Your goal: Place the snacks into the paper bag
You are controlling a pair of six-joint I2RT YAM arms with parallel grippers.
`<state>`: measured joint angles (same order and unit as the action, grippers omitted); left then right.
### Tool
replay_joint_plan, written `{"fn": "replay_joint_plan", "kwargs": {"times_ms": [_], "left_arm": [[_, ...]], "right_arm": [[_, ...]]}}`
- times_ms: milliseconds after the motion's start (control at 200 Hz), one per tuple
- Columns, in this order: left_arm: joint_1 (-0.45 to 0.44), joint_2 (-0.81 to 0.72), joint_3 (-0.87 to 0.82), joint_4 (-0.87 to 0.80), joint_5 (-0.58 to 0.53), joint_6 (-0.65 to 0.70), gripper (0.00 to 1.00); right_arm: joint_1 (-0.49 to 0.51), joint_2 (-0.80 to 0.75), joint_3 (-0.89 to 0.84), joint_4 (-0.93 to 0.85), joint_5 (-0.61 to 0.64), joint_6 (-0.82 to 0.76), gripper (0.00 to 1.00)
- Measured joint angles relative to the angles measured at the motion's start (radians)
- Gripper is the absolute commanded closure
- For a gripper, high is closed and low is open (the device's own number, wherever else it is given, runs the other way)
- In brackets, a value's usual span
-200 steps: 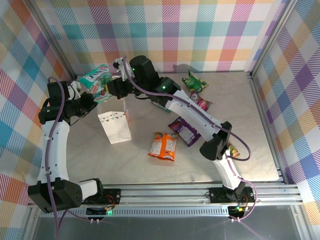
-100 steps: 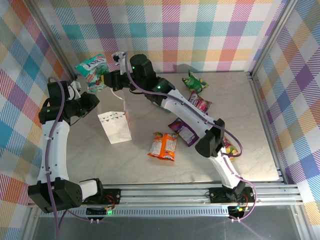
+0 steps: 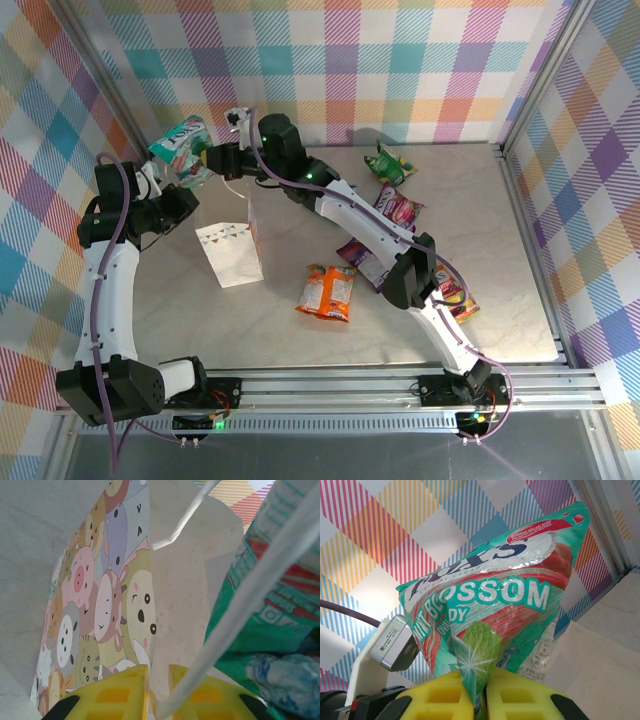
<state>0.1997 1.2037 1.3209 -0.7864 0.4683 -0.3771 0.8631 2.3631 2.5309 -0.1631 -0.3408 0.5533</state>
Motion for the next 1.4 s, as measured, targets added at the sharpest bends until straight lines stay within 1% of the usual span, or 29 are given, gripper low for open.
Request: {"fn": "replay_joint_plan", "kwargs": {"times_ms": [95,285,475,600,875,1400], "left_arm": [[0.0,0.0,0.0,-0.001,-0.009,0.0,0.83],[0.0,0.003,0.0,-0.021,-0.026,0.0,0.83],[0.0,0.008,0.0,-0.023,-0.041,0.0,0.84],[0.0,0.015,0.0,-0.024,-0.056,0.0,0.84],[0.0,0.016,0.0,-0.024,-0.073,0.0,0.84],[0.0,0.017,0.005,-0.023,-0.077,-0.005,0.84]], "right_arm": [[0.0,0.0,0.004,-0.038,0.016,-0.022,0.89],[0.0,-0.002,0.003,-0.156,0.088,-0.082,0.94],[0.001,-0.014,0.003,-0.259,0.166,-0.127,0.95],[0.001,-0.046,0.001,-0.297,0.192,-0.143,0.94],[0.002,-0.126,-0.013,-0.324,0.209,-0.156,0.94],[0.009,-0.126,-0.034,-0.468,0.204,-0.208,0.93]]}}
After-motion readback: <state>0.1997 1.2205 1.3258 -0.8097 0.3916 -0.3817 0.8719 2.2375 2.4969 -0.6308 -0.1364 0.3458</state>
